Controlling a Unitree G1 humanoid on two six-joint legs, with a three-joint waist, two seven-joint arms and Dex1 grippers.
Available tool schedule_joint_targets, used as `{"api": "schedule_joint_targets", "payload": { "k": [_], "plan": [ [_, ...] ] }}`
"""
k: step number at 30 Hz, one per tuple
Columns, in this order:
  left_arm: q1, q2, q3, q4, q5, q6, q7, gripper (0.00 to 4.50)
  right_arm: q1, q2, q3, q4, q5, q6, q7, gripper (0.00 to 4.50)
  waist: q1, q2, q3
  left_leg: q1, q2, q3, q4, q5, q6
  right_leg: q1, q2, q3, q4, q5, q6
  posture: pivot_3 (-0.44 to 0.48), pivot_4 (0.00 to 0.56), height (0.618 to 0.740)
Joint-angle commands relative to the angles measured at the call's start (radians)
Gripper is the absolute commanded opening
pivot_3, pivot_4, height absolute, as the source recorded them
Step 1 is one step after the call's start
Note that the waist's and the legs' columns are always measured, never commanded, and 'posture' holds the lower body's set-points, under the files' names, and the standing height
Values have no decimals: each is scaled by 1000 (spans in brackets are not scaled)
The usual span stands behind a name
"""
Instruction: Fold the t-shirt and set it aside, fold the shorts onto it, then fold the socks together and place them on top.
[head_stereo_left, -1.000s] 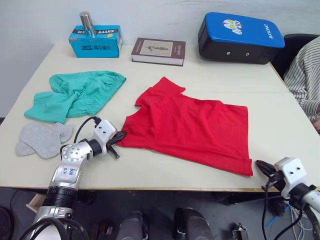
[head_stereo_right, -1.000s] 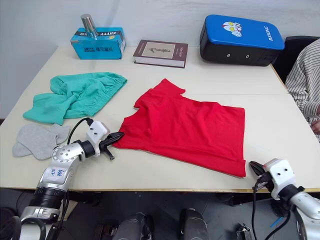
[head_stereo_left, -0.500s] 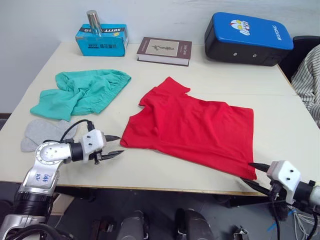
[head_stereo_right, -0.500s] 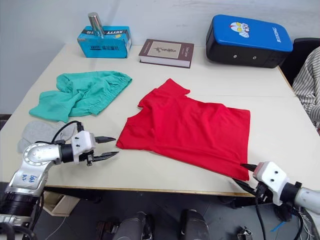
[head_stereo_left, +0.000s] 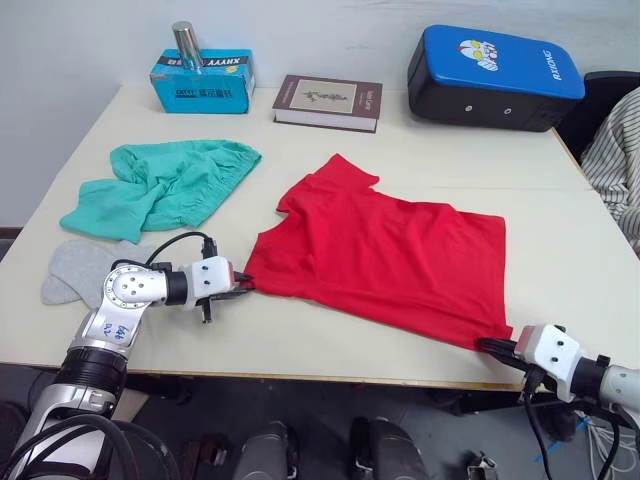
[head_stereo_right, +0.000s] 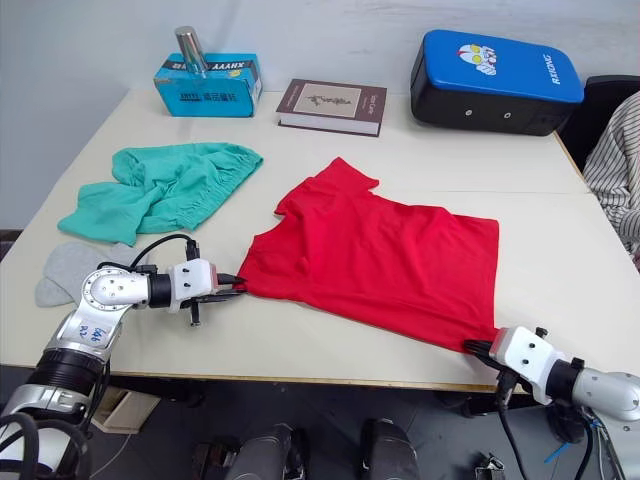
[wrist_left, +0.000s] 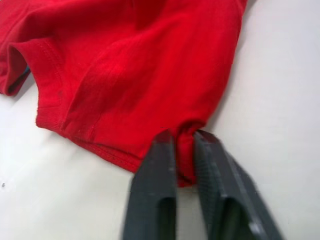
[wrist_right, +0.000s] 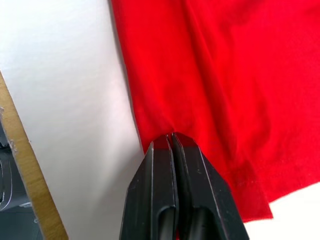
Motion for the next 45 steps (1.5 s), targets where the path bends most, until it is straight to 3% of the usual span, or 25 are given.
{"api": "schedule_joint_targets", "payload": {
  "k": [1,7,13,23,28,34,37,40,45],
  "plan": [
    [5,3,-9,31,9,23,-16,17,5,-6,-39,-14,34,8,6,0,0,0,0,0,0,0,0,0,0,0,0,0,0,0,0,0,150,740],
    [73,38,27,-48,-54,61,-66,17,38,-25,-93,-47,103,52,50,0,-4,0,0,0,0,0,0,0,0,0,0,0,0,0,0,0,150,740],
    [292,112,95,-325,-171,177,-117,17,76,-60,-113,-18,97,34,112,0,-26,0,0,0,1,0,-1,-1,-1,0,0,1,-1,-1,-1,0,150,740],
    [659,107,204,-750,-181,353,56,17,63,-94,-74,121,51,-56,188,0,-23,0,0,0,1,-1,-2,-5,-5,0,0,1,-3,-1,-1,0,150,740],
    [760,109,252,-823,-189,382,91,17,52,-116,-65,133,75,-28,234,0,-23,0,0,0,1,-1,-2,-6,-5,0,0,1,-4,-1,-2,0,150,740],
    [792,122,298,-833,-227,395,67,17,55,-111,-67,61,114,92,224,0,-21,0,0,0,2,-1,-2,-6,-6,0,0,0,-4,-2,-3,0,150,740],
    [787,125,311,-845,-256,428,60,706,55,-117,-72,45,121,106,240,631,-21,0,0,0,2,-2,-2,-7,-6,0,0,0,-4,-2,-3,0,150,740],
    [797,155,349,-868,-308,485,18,1604,91,-158,-105,-24,181,203,295,1607,-21,2,1,0,2,-2,-2,-7,-6,0,0,0,-4,-2,-4,0,150,740],
    [861,275,514,-937,-520,710,-126,3121,145,-271,-200,-156,309,402,417,3284,-23,2,4,-1,3,-2,-3,-7,-6,-2,1,0,-4,-3,-4,0,150,740]
  ]
}}
